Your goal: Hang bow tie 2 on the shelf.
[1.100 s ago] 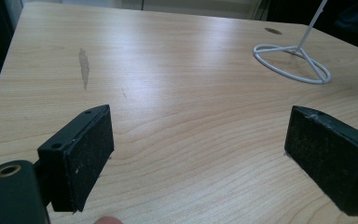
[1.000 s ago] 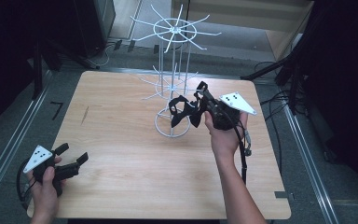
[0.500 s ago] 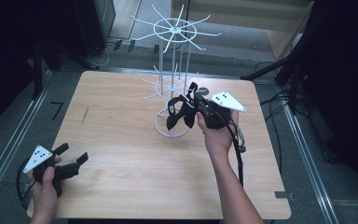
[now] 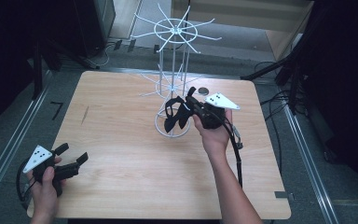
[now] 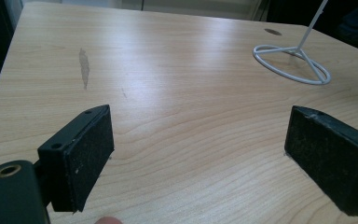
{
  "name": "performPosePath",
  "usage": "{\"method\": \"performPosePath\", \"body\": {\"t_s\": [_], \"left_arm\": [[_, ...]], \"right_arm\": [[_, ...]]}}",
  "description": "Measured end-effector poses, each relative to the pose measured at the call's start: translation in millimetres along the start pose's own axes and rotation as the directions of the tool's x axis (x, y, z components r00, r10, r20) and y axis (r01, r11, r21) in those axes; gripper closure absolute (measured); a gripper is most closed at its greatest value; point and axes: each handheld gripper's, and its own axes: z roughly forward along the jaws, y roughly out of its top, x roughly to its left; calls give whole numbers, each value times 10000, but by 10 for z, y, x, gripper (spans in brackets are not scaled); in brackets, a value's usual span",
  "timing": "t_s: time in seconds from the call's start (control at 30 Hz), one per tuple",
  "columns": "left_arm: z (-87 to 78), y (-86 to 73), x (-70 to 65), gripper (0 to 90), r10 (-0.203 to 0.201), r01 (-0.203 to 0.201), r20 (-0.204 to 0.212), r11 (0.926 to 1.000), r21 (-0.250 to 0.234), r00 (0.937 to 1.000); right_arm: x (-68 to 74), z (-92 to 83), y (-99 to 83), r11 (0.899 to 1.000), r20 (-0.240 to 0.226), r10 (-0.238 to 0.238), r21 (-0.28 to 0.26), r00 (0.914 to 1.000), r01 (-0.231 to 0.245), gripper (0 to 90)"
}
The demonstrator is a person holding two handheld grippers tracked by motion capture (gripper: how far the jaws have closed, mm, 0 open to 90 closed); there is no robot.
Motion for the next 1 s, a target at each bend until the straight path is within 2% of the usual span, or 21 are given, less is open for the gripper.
{"method": "performPosePath", "body": {"t_s": [0.17, 0.3, 0.47, 0.53, 0.67, 0.73, 1.0], "left_arm": [[2, 1, 0, 84, 13, -13, 0, 10000, 23, 10000], [1, 1, -2, 84, 23, -22, -28, 10000, 41, 10000], [-2, -2, 1, 85, 19, -19, -16, 10000, -46, 10000], [-3, -2, -1, 85, 20, -20, -30, 10000, -39, 10000], [-2, -3, -3, 85, 28, -28, -15, 10000, -52, 10000], [-1, -3, -7, 84, 33, -33, -8, 10000, -20, 10000], [-4, -8, -41, 85, 313, -314, -147, 9995, -50, 9994]], "right_arm": [[-58, -18, -60, 9998, 9, -63, -169, 10000, 63, 831], [-114, -63, -124, 9994, 181, 186, -300, 9997, -180, 746], [-179, -131, -218, 9973, 49, 591, -445, 9982, -588, 623], [-204, -166, -248, 9967, 91, 665, -480, 9977, -660, 557], [-247, -241, -316, 9953, 136, 773, -597, 9969, -764, 495], [-267, -271, -348, 9962, 197, 739, -468, 9971, -729, 432], [-291, -363, -463, 9970, 461, 707, -364, 9964, -690, 291]]}}
